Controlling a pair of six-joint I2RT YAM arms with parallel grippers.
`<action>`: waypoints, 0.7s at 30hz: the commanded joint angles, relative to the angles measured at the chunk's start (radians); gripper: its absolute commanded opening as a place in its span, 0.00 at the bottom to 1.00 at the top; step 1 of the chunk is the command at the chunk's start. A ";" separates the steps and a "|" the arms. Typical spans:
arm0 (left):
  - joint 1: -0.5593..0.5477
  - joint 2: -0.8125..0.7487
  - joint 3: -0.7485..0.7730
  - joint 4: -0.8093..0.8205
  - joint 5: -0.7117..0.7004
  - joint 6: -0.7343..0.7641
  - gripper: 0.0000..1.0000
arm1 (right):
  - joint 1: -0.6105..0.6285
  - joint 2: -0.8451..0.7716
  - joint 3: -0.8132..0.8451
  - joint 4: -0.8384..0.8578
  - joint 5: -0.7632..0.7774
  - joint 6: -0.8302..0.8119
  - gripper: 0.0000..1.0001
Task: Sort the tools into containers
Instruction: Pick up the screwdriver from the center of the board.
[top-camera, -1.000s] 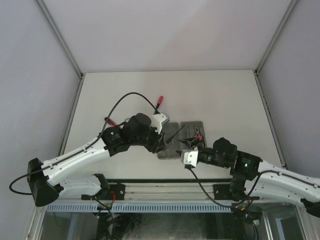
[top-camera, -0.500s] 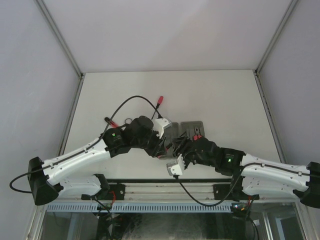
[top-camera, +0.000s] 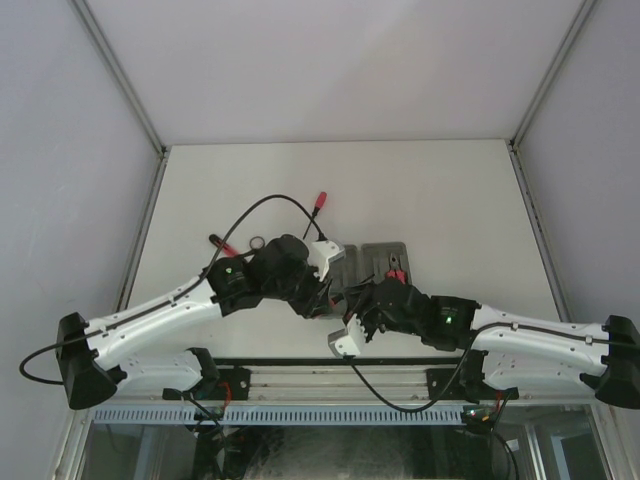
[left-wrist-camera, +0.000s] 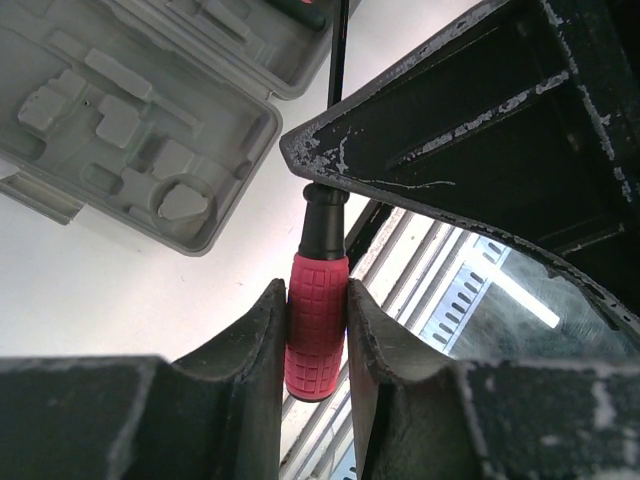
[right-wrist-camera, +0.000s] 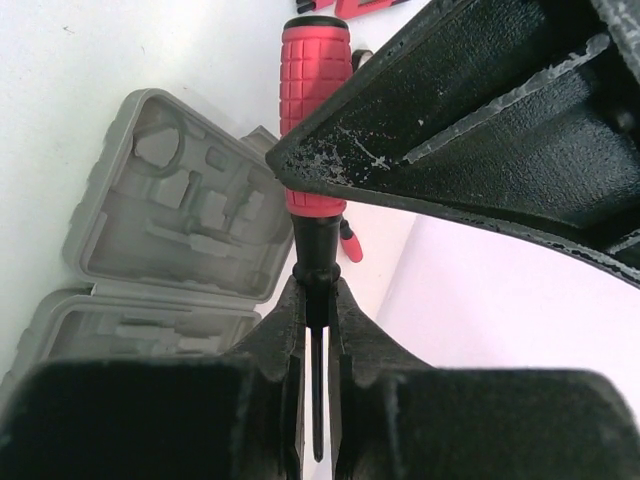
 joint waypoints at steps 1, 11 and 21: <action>-0.003 -0.040 -0.014 0.030 -0.010 0.009 0.31 | 0.006 -0.027 0.043 0.028 0.019 0.027 0.00; -0.003 -0.112 -0.031 0.087 -0.043 -0.017 0.65 | -0.004 -0.056 0.043 0.006 0.019 0.073 0.00; -0.003 -0.223 -0.050 0.168 -0.189 -0.106 0.76 | -0.031 -0.131 -0.002 0.077 -0.050 0.368 0.00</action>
